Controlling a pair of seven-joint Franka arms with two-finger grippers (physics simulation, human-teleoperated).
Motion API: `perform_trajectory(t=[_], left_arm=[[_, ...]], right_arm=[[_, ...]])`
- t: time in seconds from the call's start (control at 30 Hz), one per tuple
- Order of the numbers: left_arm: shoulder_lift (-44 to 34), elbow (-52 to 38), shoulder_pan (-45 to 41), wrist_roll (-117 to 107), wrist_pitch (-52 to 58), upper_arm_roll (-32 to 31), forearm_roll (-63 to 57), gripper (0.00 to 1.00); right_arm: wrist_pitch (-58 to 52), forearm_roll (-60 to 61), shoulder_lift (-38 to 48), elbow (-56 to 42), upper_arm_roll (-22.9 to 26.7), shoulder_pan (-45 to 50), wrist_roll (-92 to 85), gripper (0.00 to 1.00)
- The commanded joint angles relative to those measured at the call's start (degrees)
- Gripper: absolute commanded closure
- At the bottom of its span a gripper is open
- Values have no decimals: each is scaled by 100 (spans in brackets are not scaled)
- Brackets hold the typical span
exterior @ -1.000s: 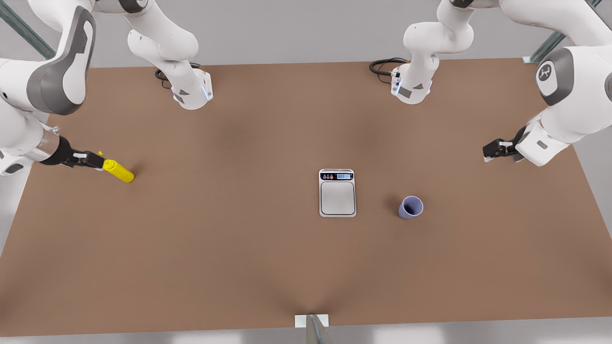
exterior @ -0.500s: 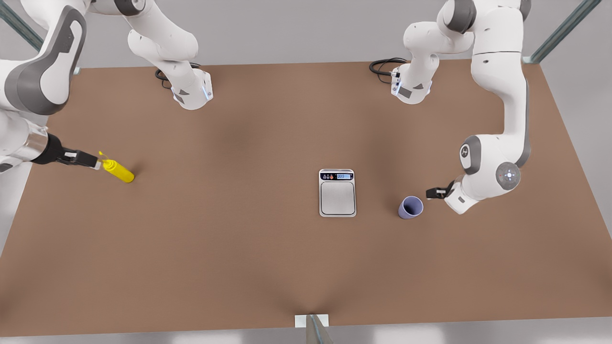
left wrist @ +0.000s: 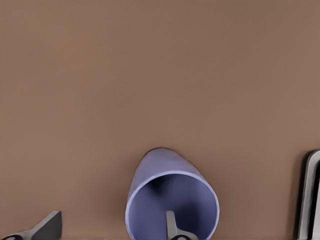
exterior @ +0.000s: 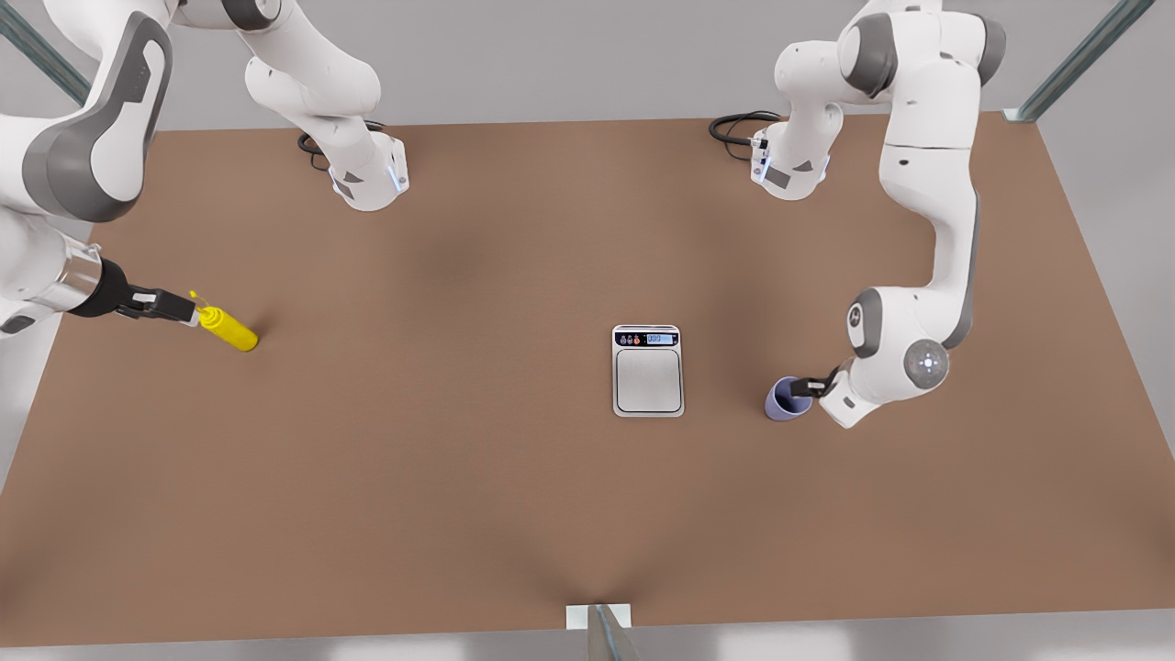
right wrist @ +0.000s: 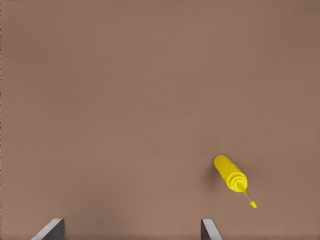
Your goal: Move cup to the weight, pick up sauce bottle, pour sauce
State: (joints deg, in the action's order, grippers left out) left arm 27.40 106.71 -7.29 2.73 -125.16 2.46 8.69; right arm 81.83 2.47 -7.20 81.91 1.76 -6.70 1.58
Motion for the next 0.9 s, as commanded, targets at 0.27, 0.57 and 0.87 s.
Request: perform_trajectory(t=[0.27,0.57,0.87], left_arm=[[204,-18,-44,0,0,0,264,65],[213,-18,-88,-132,0,0,555,79],[143,-405,-255,-438,114,0,563,79]], right_arm=[[0,8,-1,0,18,-7,0,0],[-9,8,-1,0,18,-7,0,0],[0,8,-1,0,18,-7,9,0]])
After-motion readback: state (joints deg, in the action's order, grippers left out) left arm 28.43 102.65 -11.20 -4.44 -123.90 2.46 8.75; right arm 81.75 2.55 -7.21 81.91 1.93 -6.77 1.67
